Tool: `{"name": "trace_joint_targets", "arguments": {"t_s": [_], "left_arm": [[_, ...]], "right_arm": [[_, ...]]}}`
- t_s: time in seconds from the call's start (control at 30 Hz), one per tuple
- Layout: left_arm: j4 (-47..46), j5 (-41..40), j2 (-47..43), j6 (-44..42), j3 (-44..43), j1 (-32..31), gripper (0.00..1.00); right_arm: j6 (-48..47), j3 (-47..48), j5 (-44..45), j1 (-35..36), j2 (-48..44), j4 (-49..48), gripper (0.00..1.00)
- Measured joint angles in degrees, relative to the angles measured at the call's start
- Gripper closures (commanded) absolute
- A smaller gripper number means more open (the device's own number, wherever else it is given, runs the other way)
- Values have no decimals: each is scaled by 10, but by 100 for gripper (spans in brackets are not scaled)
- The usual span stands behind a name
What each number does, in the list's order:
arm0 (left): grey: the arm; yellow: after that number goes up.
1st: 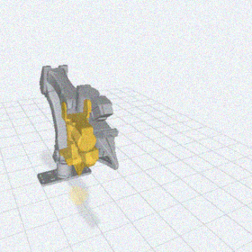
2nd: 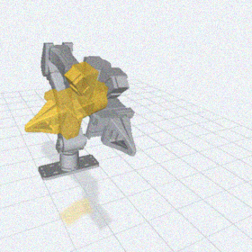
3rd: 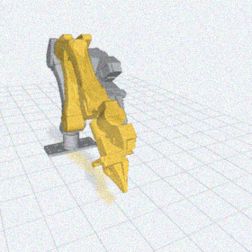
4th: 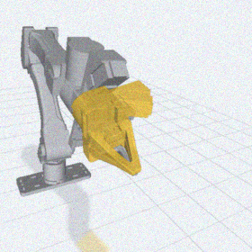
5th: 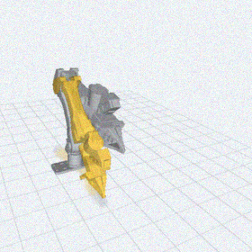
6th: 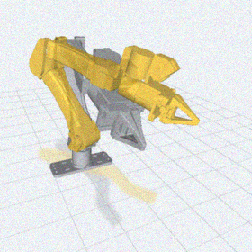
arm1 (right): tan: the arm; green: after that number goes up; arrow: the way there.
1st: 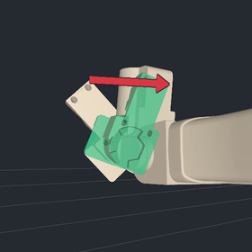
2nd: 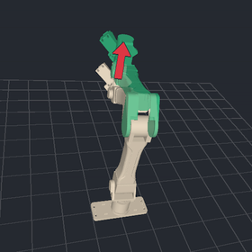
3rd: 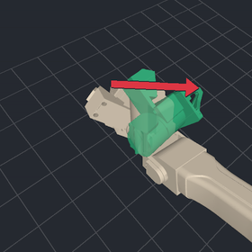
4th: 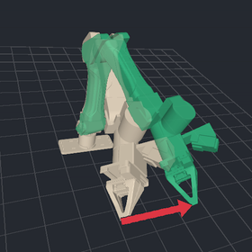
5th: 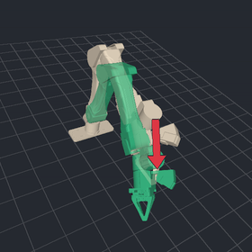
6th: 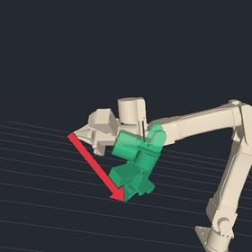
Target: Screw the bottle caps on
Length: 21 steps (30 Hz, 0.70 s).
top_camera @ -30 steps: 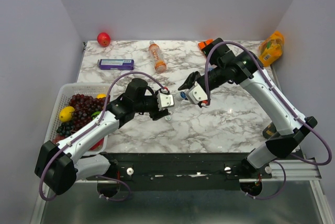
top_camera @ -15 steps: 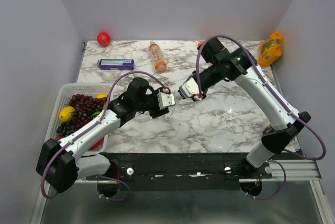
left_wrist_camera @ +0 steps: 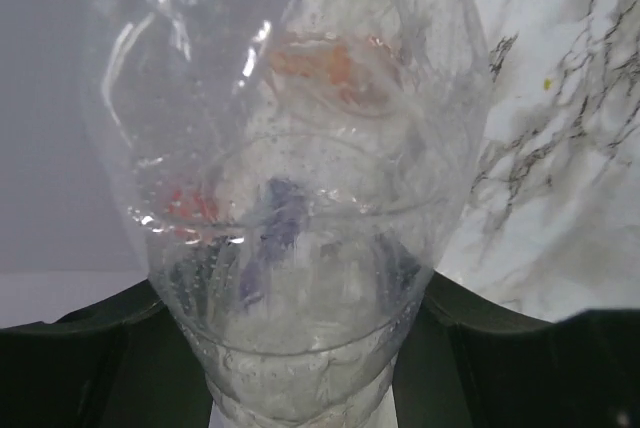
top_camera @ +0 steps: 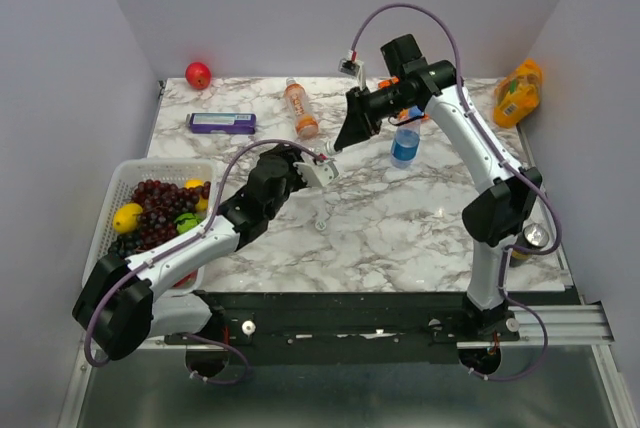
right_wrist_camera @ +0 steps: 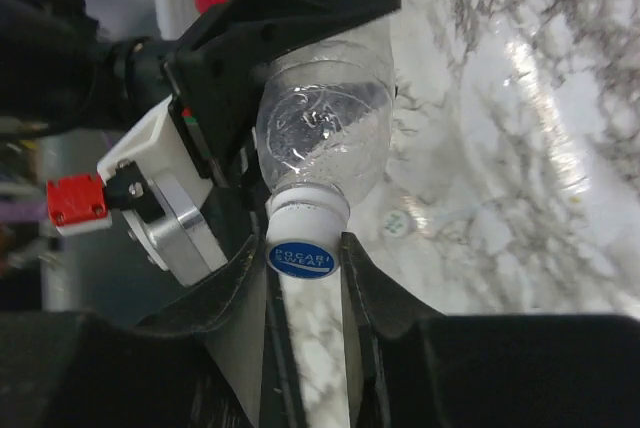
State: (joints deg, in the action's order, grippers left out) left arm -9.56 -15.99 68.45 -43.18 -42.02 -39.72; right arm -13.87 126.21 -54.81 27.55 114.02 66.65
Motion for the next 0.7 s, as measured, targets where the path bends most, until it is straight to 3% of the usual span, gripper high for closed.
{"name": "trace_joint_targets", "arguments": {"t_s": [0.1,0.2,0.23,0.33,0.4,0.53,0.7], "left_arm": [[-29,-35,9,-79,15,-11,100],[-61,-56,9,-143,37,-20,100],[-75,-60,9,-158,42,-21,100],[-98,-66,4,-171,43,-22,100],[-96,-66,-1,-166,39,-27,100],[-11,-33,-21,-110,11,-28,100],[186,140,-28,-19,-76,-11,100]], "right_arm": [[119,-82,-59,-22,-1,-37,100],[206,-125,-110,-25,3,-49,60],[229,-128,-125,-26,7,-51,52],[266,-104,-151,-30,18,-54,47],[254,-35,-148,-37,35,-53,45],[141,59,-116,-54,13,-55,37],[-186,-110,-64,-53,-165,-40,37]]}}
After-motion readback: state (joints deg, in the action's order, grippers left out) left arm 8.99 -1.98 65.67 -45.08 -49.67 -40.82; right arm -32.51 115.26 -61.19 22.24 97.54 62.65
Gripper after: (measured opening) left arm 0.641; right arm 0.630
